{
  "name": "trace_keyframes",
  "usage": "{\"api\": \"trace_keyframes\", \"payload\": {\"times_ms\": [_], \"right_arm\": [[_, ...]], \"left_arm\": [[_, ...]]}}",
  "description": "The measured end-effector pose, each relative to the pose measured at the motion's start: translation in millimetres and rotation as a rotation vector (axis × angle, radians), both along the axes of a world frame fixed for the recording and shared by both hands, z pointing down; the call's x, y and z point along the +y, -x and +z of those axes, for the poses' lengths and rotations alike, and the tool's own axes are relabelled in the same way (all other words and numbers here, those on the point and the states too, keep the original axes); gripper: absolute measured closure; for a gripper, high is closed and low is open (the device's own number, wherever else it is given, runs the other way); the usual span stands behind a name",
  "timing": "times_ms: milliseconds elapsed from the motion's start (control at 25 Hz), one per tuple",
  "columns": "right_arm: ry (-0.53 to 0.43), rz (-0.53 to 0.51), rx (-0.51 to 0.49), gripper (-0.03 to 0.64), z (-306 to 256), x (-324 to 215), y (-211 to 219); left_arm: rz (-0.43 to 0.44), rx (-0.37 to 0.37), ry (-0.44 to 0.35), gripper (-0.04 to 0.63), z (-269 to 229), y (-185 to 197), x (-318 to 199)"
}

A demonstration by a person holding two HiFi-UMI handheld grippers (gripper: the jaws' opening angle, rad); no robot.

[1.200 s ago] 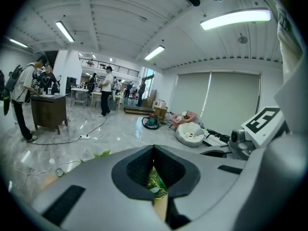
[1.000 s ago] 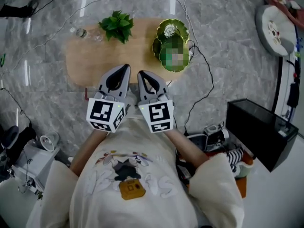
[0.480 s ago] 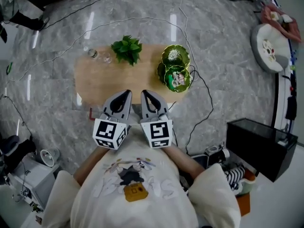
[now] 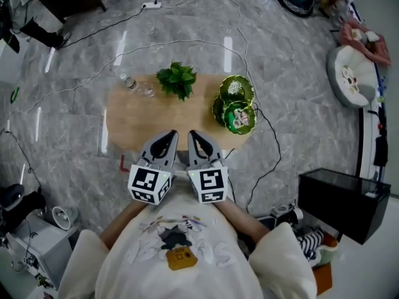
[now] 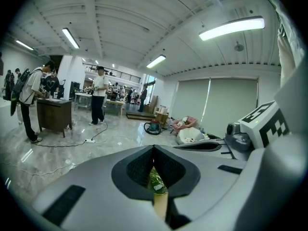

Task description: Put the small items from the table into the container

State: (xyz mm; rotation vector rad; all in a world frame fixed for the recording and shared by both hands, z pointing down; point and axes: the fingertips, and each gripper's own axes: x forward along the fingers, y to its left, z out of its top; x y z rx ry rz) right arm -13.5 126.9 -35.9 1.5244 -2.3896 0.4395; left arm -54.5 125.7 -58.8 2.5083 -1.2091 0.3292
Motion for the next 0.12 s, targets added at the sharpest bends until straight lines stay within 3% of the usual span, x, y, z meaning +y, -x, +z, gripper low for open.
{"api": "trace_keyframes", "payload": {"times_ms": [120], "right_arm": [[0.013,0.004,0.002,0.612,7.8,3.5,12.3]], "left_arm": [[0.005,0.002,0.031,0.586,13.9,14.1,7.2]]}}
